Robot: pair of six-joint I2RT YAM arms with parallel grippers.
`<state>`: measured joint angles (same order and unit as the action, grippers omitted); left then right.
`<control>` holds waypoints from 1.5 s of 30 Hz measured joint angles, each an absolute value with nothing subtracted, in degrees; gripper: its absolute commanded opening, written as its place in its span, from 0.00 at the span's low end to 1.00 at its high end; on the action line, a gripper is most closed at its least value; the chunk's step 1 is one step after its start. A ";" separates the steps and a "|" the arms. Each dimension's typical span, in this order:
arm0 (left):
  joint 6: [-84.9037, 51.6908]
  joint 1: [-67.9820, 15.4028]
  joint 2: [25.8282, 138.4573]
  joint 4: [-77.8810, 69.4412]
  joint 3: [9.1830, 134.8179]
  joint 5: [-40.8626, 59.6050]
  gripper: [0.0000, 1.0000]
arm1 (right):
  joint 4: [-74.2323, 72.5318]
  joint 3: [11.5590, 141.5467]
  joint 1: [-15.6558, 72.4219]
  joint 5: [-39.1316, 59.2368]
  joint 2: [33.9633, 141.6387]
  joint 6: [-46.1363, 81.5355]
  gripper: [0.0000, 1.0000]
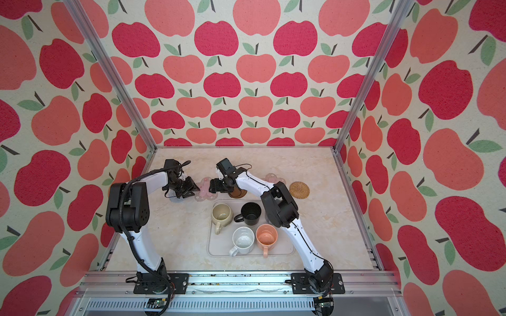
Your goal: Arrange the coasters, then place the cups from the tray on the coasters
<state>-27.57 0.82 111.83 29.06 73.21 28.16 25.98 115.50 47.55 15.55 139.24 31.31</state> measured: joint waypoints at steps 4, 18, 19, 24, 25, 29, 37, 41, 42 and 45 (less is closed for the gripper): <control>-27.40 0.49 110.69 30.48 74.98 27.49 0.43 | 26.00 112.46 46.28 14.87 135.00 29.54 0.73; -23.64 -0.54 99.74 36.12 79.46 24.10 0.43 | 25.02 99.94 40.38 8.03 115.22 23.14 0.74; -23.20 -0.62 99.61 36.73 79.46 23.79 0.43 | 25.04 98.45 40.49 7.22 113.99 22.52 0.74; -21.47 -1.32 98.83 39.20 79.46 22.17 0.44 | 24.34 89.78 40.23 2.87 107.39 20.75 0.75; -21.26 -1.52 98.48 39.62 79.46 21.80 0.44 | 23.97 87.88 40.01 2.48 105.89 20.58 0.75; -20.69 -2.13 96.71 40.95 79.46 21.10 0.44 | 22.85 82.70 37.74 2.33 101.03 20.60 0.75; -19.99 -2.79 95.13 41.67 79.46 19.49 0.44 | 22.81 78.72 33.69 -2.72 93.89 19.46 0.75; -19.84 -4.01 95.13 42.26 79.46 18.35 0.44 | 23.07 76.66 32.56 -4.69 90.19 18.81 0.75; -19.75 -4.32 95.13 42.63 79.50 18.15 0.44 | 23.07 76.03 32.08 -4.91 89.27 18.68 0.75; -19.46 -5.06 95.13 43.90 79.81 17.28 0.44 | 23.29 74.59 30.04 -5.45 87.68 18.70 0.75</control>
